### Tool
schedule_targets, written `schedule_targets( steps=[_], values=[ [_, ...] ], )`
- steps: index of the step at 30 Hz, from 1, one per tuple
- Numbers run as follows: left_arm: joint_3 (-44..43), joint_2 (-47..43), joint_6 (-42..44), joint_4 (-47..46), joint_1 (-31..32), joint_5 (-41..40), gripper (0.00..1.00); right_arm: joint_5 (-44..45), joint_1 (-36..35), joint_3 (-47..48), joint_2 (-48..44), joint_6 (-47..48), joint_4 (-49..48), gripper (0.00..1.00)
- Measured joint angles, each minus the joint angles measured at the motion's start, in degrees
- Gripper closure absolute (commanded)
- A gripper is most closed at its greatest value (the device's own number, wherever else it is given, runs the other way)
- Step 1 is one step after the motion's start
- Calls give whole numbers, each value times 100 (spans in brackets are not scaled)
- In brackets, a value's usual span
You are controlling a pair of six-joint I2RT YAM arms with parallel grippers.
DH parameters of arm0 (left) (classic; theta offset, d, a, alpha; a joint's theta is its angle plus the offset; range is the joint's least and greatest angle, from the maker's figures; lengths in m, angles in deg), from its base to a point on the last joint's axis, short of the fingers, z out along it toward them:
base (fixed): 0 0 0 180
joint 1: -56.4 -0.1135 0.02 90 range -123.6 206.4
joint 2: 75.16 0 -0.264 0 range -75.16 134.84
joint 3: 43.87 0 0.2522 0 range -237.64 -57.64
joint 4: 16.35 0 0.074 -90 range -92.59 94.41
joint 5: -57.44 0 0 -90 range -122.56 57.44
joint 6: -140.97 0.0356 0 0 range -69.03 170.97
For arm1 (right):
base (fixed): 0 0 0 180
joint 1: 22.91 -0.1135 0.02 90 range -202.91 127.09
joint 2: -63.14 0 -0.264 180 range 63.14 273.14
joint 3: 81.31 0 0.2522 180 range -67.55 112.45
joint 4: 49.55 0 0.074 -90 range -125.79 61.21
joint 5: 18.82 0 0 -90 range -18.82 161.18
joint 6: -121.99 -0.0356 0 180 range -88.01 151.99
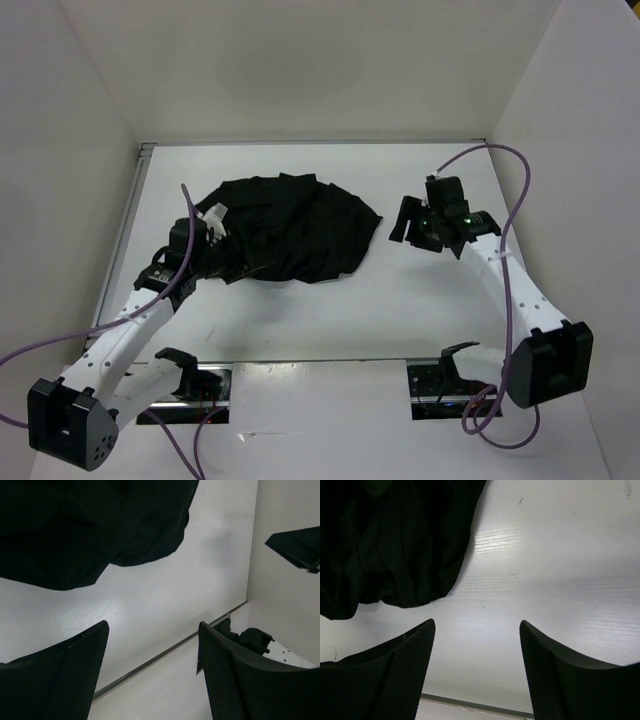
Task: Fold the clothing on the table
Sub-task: Grab the skirt from the pile
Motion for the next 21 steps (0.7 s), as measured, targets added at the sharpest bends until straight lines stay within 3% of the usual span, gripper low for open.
schedule_targets(
  steps=[5, 10, 21],
  values=[
    [-597, 175, 402, 232, 55, -387, 19, -588, 0, 365, 1231, 118, -420, 39],
    [-1228, 575, 848, 369, 59, -575, 19, -813, 0, 1427, 2736, 352, -693, 42],
    [-1113, 713, 981, 481, 59, -577, 19, -975, -258, 3115, 4441, 697, -975, 43]
  ],
)
